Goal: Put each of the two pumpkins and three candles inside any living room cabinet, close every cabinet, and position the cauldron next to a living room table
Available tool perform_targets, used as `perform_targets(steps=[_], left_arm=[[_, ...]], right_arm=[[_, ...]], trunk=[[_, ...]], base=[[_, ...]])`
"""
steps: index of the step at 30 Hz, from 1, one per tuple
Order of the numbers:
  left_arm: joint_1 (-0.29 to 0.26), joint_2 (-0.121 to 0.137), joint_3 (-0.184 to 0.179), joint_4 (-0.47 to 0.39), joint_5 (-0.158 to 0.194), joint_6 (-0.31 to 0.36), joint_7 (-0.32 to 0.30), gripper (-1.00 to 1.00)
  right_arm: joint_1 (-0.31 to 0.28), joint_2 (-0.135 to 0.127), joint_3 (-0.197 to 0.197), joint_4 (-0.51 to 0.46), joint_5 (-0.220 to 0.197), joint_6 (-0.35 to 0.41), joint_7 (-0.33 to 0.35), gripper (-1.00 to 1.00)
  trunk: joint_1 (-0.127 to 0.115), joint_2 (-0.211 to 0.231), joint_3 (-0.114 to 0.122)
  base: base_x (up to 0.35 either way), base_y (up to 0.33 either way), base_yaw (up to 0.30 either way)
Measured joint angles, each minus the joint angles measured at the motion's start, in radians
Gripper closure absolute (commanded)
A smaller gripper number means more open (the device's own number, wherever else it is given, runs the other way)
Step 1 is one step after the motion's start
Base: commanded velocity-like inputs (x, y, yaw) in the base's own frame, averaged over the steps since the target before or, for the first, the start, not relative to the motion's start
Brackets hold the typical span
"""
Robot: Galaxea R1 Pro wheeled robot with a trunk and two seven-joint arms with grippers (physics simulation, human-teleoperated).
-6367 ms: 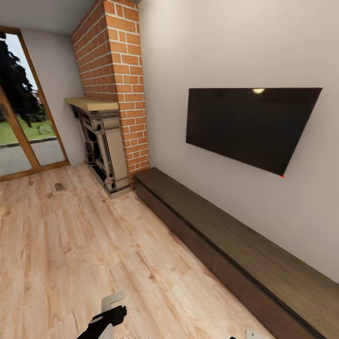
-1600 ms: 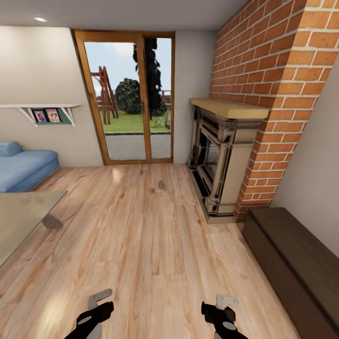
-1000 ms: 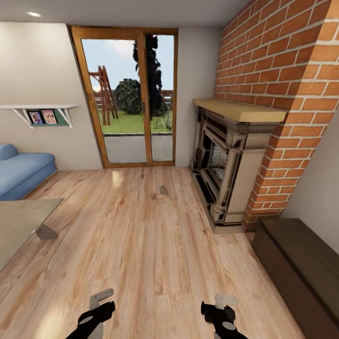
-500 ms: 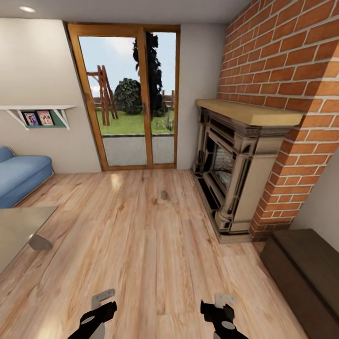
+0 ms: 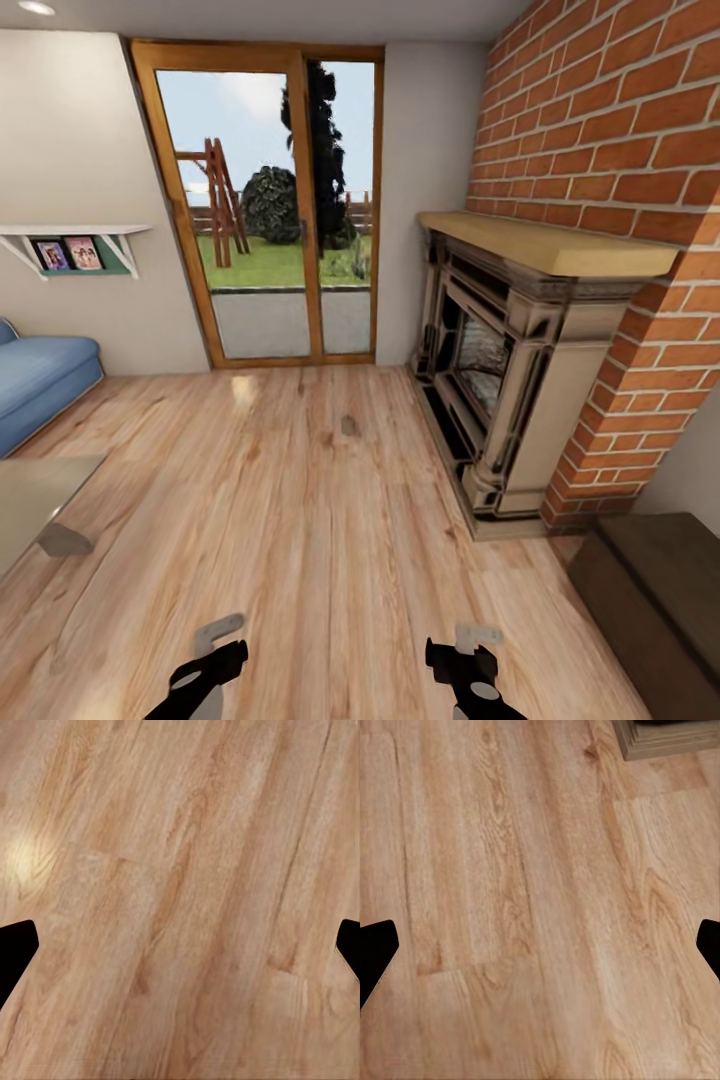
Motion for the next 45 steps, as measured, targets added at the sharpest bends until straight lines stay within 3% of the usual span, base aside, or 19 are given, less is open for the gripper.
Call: perform_targets(steps=[45], left_arm=[[0.0,0.001,0.001,0.0,-0.001,-0.001,0.0,-1.0]], right_arm=[[0.0,0.0,0.0,0.003,-0.001,0.0,0.001,-1.0]], trunk=[[0.0,0.0,0.0]], base=[[0.34,0.004,0.0]])
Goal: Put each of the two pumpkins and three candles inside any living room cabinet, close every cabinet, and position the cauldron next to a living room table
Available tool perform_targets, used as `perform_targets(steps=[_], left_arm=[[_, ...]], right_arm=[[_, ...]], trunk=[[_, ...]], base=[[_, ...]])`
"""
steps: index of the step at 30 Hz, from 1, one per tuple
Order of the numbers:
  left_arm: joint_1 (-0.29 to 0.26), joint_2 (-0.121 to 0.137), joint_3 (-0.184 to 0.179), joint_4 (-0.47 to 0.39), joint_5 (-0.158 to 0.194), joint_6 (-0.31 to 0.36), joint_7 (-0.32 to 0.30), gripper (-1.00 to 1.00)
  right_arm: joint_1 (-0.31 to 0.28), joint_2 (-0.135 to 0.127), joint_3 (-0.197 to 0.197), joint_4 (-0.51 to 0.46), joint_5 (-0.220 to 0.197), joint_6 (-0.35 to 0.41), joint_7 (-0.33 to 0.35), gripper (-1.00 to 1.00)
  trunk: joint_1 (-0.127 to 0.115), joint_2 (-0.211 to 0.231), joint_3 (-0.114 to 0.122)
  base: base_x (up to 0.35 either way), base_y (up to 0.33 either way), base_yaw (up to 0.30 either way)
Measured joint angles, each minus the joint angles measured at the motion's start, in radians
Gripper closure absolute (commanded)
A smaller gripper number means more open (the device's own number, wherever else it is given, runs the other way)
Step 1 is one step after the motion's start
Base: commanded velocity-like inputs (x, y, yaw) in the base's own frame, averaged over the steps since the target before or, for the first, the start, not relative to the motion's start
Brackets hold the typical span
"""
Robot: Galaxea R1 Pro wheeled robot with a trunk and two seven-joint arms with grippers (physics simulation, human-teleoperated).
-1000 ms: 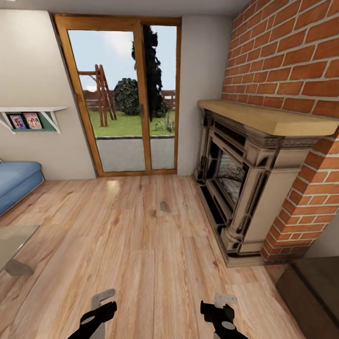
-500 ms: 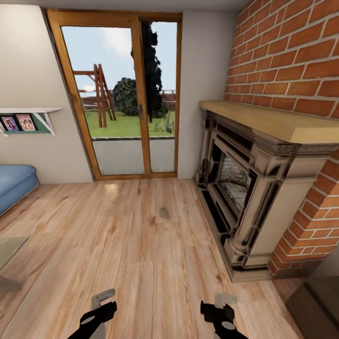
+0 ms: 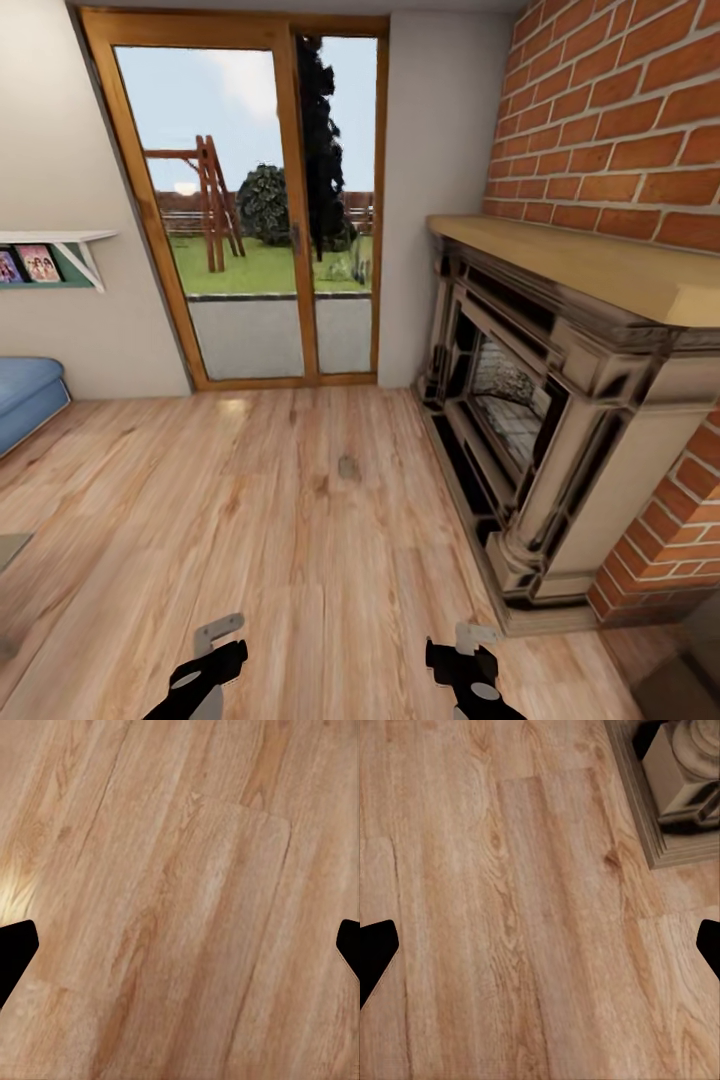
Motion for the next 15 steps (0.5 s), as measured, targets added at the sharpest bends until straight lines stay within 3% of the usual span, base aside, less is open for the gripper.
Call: perform_targets(steps=[11,15], left_arm=[[0.0,-0.001,-0.003,-0.001,-0.005,-0.001,0.0,-1.0],[0.001,-0.001,-0.005,-0.002,-0.006,-0.02,0.001,-1.0]], right_arm=[[0.0,0.0,0.0,-0.005,0.0,0.0,0.0,-1.0],[0.0,0.0,0.0,-0.003,0.0,0.0,0.0,-1.0]], trunk=[[0.0,0.0,0.0],[0.001,0.0,0.0]], base=[[0.308,0.086,0.0],[0.11,0.005,0.0]])
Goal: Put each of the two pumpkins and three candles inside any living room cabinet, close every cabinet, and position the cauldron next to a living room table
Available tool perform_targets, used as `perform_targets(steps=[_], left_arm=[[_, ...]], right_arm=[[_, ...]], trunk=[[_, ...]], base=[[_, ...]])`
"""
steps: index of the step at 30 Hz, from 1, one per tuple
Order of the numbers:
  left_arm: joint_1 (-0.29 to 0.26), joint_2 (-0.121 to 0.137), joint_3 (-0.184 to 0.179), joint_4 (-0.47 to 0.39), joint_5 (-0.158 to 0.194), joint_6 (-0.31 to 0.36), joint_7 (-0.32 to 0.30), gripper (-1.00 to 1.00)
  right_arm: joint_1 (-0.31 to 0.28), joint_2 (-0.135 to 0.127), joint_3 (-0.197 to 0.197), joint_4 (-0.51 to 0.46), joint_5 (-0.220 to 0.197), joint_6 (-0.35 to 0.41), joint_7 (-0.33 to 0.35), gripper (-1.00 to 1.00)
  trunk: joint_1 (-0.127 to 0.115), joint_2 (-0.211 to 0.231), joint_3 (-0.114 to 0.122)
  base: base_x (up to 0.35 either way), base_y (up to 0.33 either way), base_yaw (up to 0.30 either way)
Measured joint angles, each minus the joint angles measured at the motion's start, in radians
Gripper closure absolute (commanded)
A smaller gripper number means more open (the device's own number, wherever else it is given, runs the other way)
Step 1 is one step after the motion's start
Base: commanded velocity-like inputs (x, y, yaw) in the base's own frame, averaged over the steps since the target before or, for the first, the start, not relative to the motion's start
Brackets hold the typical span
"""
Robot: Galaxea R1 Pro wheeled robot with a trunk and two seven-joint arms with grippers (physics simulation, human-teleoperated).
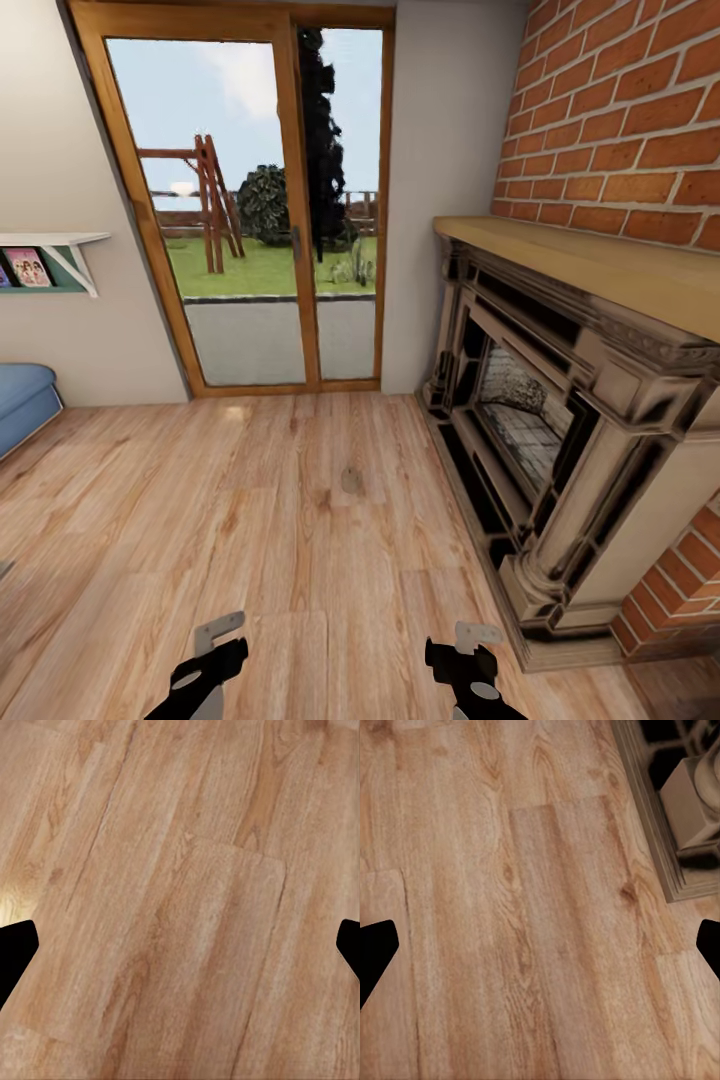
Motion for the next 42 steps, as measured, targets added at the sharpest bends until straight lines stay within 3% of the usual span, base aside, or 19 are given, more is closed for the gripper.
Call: perform_targets(steps=[42], left_arm=[[0.0,0.001,0.0,0.0,0.0,-0.015,0.0,-1.0]], right_arm=[[0.0,0.0,0.0,0.0,0.0,0.0,0.0,-1.0]], trunk=[[0.0,0.0,0.0]], base=[[0.002,0.017,-0.239]])
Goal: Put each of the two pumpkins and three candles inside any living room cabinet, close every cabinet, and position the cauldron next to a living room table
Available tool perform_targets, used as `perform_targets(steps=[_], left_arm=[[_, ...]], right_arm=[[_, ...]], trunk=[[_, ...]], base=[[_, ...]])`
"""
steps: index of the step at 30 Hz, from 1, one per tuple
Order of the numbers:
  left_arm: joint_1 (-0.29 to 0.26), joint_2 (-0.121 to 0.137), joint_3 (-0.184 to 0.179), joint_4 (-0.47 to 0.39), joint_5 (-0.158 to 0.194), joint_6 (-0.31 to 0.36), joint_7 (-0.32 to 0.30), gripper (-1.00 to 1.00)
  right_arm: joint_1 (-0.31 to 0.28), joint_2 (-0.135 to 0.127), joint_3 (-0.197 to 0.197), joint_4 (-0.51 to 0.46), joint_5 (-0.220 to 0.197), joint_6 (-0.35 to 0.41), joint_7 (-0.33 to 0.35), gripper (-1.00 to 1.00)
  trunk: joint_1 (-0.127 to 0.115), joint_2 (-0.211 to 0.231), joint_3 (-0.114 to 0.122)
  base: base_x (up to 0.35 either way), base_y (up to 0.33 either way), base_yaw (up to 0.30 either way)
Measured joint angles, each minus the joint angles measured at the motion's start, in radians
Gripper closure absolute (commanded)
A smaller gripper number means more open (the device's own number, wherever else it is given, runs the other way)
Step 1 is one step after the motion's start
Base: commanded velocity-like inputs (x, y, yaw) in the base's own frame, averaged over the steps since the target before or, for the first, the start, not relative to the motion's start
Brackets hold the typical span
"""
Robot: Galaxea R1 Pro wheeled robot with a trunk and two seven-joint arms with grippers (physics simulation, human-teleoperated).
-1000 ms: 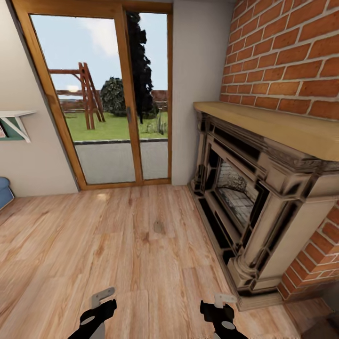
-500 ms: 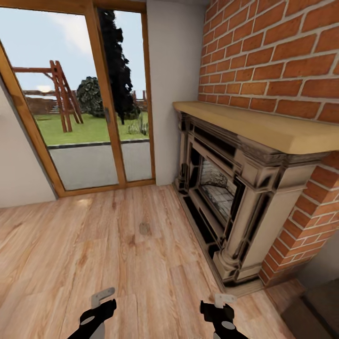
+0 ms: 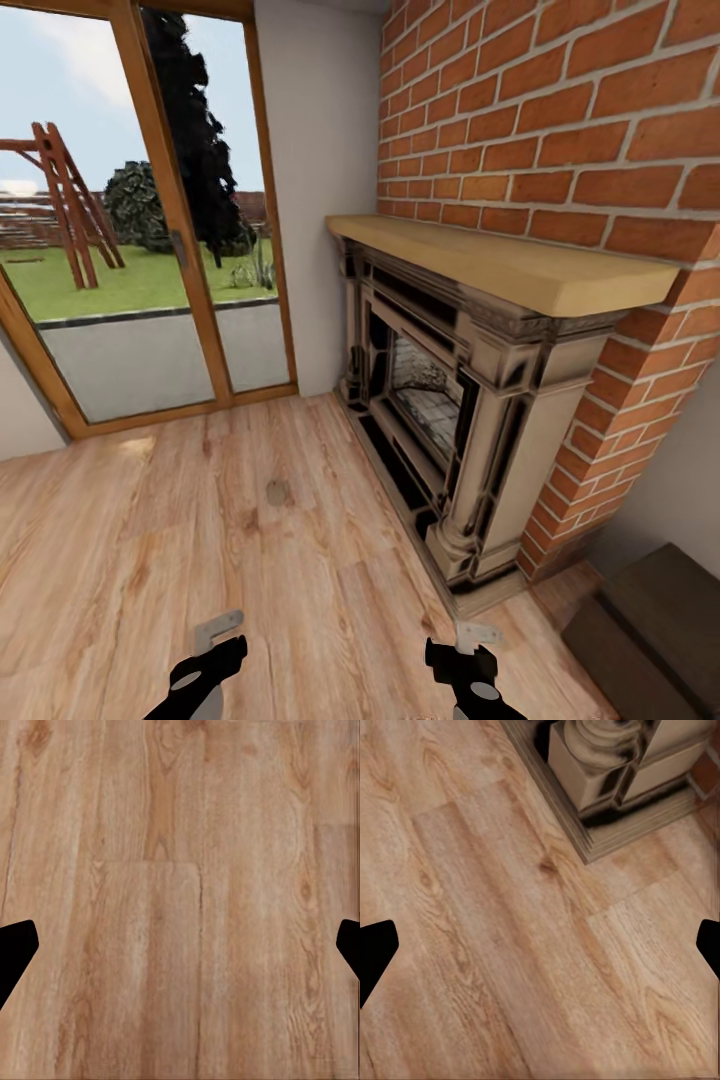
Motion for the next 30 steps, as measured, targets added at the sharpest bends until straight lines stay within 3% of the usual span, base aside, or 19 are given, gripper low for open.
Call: perform_targets(steps=[30], left_arm=[[0.0,0.0,0.0,0.0,0.0,0.0,0.0,-1.0]], right_arm=[[0.0,0.0,-0.001,0.006,0.0,-0.001,0.0,-1.0]], trunk=[[0.0,0.0,0.0]], base=[[0.0,0.0,-0.26]])
